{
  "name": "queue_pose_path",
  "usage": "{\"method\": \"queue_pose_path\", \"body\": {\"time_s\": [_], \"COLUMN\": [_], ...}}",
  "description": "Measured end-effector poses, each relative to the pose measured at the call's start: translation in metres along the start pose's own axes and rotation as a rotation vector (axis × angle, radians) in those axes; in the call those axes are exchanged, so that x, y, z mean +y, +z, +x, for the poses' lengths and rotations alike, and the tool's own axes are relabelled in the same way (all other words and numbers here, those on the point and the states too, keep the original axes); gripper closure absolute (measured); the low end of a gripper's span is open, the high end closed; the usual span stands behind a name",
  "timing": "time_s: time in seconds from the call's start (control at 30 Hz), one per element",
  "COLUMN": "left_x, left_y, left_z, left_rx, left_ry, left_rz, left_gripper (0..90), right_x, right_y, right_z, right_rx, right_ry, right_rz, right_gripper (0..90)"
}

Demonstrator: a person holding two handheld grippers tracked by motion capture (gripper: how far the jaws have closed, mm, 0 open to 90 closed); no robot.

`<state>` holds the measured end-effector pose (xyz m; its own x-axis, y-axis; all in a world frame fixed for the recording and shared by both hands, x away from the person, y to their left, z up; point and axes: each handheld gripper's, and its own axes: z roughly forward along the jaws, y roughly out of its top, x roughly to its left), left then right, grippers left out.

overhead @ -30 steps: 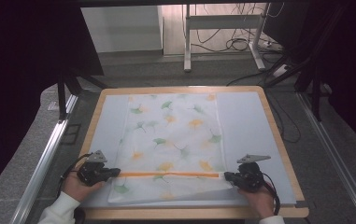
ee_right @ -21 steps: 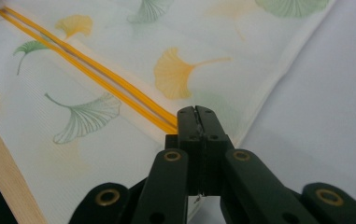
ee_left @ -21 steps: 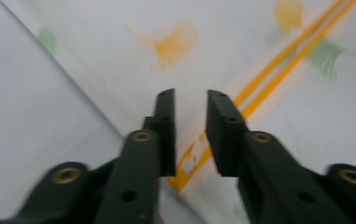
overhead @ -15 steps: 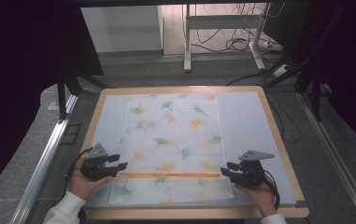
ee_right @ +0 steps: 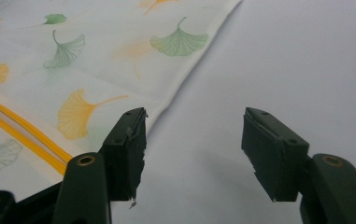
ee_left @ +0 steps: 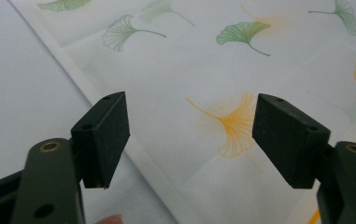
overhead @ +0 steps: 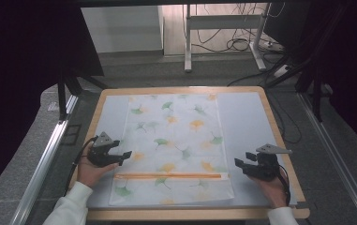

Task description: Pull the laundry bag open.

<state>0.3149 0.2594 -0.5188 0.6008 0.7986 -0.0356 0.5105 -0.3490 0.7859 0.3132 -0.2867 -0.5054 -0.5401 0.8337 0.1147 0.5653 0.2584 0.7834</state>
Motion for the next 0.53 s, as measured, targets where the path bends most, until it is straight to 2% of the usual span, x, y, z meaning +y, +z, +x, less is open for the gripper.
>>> {"method": "queue_pose_path", "body": {"time_s": [0.07, 0.13, 0.27, 0.4, 0.53], "left_x": [-0.003, -0.007, -0.009, -0.009, -0.009], "left_y": [-0.006, -0.009, -0.013, -0.011, -0.01], "left_z": [0.003, 0.005, 0.008, 0.005, 0.004], "left_rx": [-0.01, -0.003, -0.013, -0.016, -0.018], "left_ry": [-0.025, -0.027, -0.035, -0.025, -0.021], "left_rz": [-0.016, -0.015, -0.017, -0.003, 0.003], "left_gripper": [27.1, 27.1, 27.1, 27.0, 26.8], "right_x": [-0.003, -0.005, -0.004, -0.003, -0.004], "right_y": [-0.002, -0.003, -0.003, -0.001, -0.002], "right_z": [-0.001, -0.001, 0.002, 0.006, 0.007], "right_rx": [-0.017, -0.023, -0.024, -0.02, -0.023], "right_ry": [-0.006, -0.001, -0.017, -0.045, -0.051], "right_rz": [0.009, 0.009, 0.004, 0.011, 0.007], "right_gripper": [37.6, 36.8, 36.1, 34.8, 33.5]}}
